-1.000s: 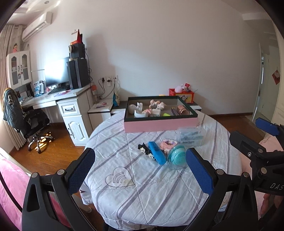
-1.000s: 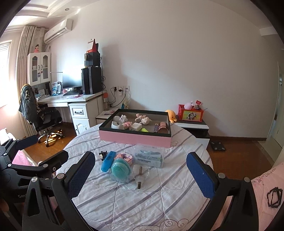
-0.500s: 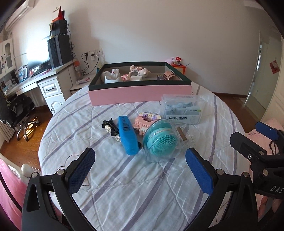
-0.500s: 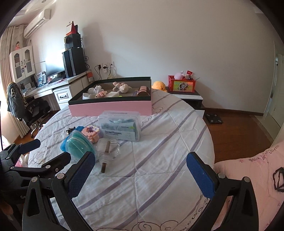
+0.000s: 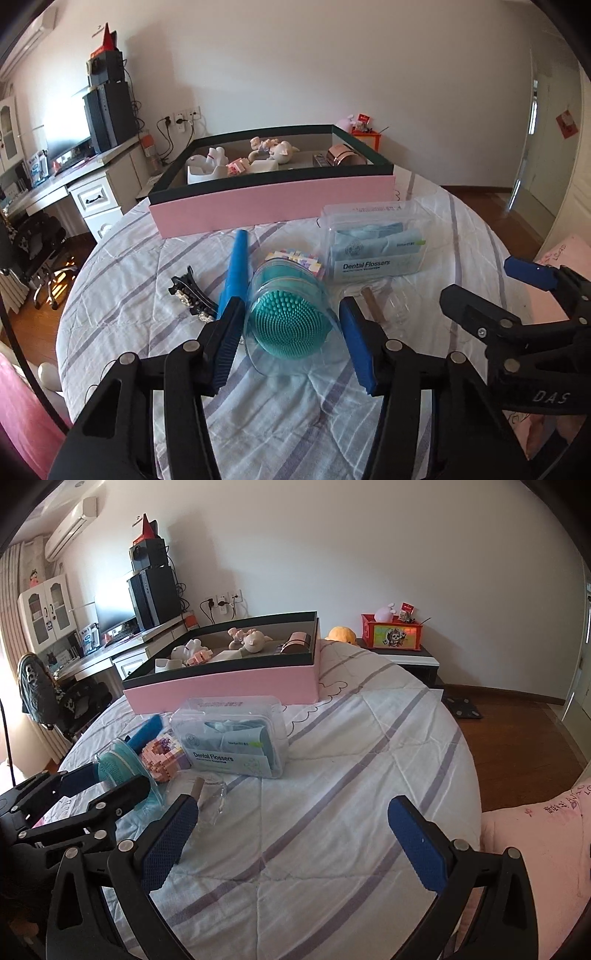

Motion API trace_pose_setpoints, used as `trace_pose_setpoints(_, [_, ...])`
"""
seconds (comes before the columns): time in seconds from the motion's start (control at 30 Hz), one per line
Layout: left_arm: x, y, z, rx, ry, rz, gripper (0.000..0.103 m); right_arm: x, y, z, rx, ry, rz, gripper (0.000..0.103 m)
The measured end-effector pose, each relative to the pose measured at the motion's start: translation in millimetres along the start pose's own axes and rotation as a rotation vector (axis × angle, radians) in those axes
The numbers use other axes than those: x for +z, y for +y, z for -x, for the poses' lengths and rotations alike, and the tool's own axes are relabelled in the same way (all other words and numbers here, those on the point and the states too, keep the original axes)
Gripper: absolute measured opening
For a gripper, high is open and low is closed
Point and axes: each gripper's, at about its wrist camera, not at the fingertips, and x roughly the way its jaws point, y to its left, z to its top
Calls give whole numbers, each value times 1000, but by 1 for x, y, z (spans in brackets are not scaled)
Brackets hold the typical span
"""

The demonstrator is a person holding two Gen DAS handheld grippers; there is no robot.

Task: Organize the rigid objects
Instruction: 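Grasp the teal face brush with left gripper while right grasps clear Dental Flossers box, then carry face brush and flossers box into the pink box and open both grippers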

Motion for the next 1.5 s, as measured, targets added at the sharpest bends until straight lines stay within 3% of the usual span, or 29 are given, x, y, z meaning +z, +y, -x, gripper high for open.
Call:
trace_pose_setpoints(0.33, [0,23,4,-51,-5,34,54,28,17,-37,37,38,-11,103])
trace_pose_setpoints(0.73, [20,58,11,1,-59,63,54,48,50,-81,52,121,7,103])
trace_pose_setpoints(0.9, [27,63,-1,-5,-47,53,53,51,48,-82,61,94,7,98])
trace_pose_setpoints(1.0, [34,62,-4,-14,-50,46,50,53,45,-78,60,79,11,98])
trace_pose_setpoints(1.03, [37,62,-5,-14,-54,39,37,55,45,-76,56,71,17,98])
trace_pose_setpoints(1.07, [42,62,-5,-18,-58,35,30,57,45,-72,55,58,20,98])
trace_pose_setpoints(1.2, [52,60,-13,-33,-45,7,30,72,45,-62,46,25,47,98])
trace_pose_setpoints(1.3, [42,69,-18,-71,-11,52,30,73,40,-62,56,28,32,98])
trace_pose_setpoints(1.33, [37,71,-17,-73,-9,58,33,71,38,-62,60,33,27,98])
trace_pose_setpoints(1.4, [27,76,-13,-57,-10,63,51,68,36,-62,66,33,19,98])
trace_pose_setpoints(1.43, [20,79,-11,-47,-3,63,66,66,36,-61,73,39,20,98])
trace_pose_setpoints(1.47, [15,81,-10,-47,12,64,72,63,37,-61,79,41,20,98])
trace_pose_setpoints(1.5, [10,83,-9,-54,21,69,73,61,36,-60,83,41,15,98])
